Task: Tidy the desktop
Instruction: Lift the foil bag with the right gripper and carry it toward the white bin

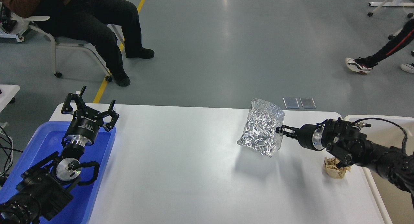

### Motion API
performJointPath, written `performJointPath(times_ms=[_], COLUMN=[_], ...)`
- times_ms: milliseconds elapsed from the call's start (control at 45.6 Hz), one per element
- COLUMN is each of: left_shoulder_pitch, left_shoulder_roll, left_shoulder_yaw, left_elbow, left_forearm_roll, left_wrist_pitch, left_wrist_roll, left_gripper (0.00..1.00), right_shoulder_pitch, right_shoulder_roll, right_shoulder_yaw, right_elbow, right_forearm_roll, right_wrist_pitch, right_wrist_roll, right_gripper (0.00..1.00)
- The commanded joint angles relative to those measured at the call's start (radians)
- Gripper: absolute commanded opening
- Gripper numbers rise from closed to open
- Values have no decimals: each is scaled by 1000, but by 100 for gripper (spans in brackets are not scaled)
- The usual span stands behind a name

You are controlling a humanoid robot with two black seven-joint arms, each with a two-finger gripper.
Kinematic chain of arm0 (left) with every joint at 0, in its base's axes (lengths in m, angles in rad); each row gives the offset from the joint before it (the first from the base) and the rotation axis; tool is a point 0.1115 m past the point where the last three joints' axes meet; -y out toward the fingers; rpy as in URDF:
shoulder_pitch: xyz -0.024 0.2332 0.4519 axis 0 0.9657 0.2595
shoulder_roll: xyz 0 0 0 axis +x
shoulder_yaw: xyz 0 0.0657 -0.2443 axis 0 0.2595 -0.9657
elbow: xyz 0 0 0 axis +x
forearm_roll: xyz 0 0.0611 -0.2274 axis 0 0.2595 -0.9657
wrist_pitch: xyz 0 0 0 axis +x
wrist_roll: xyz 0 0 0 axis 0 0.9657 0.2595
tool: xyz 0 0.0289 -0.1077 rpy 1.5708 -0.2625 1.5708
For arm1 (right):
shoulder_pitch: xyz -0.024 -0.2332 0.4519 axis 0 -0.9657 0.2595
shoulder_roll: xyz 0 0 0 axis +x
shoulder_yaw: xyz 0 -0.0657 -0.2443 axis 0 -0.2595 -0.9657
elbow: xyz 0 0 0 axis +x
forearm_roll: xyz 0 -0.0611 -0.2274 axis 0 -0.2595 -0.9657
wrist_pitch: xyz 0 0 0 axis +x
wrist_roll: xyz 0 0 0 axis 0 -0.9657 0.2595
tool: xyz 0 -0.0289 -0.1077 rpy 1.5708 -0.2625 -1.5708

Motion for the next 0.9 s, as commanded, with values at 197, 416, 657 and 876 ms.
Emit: performJointPath(times_ms=[197,416,657,876], left_shoulder_pitch=[0,0,0,0], left_shoulder_roll=[0,2,0,2], left_shoulder_yaw=[0,0,0,0], left_elbow=[0,0,0,0], left_forearm_roll=[0,0,0,0], left_wrist_pitch=[-2,-2,-2,-2], left_wrist_roll=[0,0,0,0], left_gripper=[100,100,100,100], right_shoulder_pitch=[225,261,255,212], right_shoulder_roll=[-268,-343,-411,-491], right_shoulder_yaw=[-16,-16,-34,-43], right_elbow=[275,292,280,248], right_forearm_roll=[0,-11,-38,-123], right_wrist_pitch=[92,141,152,150], right_wrist_roll=[2,3,8,31], right_gripper=[0,0,0,0])
